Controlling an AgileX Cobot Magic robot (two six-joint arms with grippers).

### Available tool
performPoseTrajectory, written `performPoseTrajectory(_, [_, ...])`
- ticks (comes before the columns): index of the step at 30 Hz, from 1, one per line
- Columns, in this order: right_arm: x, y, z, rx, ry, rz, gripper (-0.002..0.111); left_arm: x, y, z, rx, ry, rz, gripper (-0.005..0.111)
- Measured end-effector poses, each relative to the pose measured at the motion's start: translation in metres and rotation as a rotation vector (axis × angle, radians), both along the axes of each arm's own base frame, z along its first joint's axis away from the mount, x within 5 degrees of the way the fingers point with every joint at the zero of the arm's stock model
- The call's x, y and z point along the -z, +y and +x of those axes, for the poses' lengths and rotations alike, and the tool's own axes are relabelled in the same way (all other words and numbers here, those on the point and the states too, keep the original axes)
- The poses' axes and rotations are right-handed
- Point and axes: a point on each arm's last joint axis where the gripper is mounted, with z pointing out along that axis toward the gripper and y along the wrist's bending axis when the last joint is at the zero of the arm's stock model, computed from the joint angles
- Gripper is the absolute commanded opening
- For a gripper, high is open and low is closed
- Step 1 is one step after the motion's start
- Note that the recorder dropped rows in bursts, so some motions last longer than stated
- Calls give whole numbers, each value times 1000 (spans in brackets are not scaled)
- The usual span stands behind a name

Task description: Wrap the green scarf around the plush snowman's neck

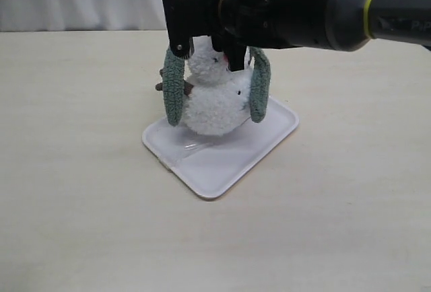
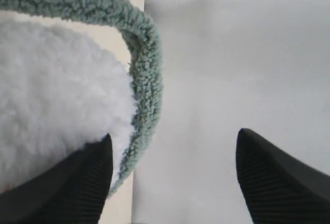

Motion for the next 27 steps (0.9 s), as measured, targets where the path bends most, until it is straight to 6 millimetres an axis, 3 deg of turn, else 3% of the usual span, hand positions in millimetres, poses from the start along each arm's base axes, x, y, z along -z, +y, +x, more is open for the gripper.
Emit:
performPoseTrajectory(5, [-6, -4, -4, 109, 50, 150, 65, 0, 0, 0, 0, 0, 0, 0])
performPoseTrajectory(14, [-50, -19, -26, 260, 98, 433, 65, 0, 0, 0, 0, 0, 0, 0])
performPoseTrajectory(20, [-73, -31, -39, 381, 119, 605, 45, 0, 0, 0, 0, 0, 0, 0])
performPoseTrajectory(27, [-86, -77, -38, 693, 169, 858, 25, 0, 0, 0, 0, 0, 0, 0])
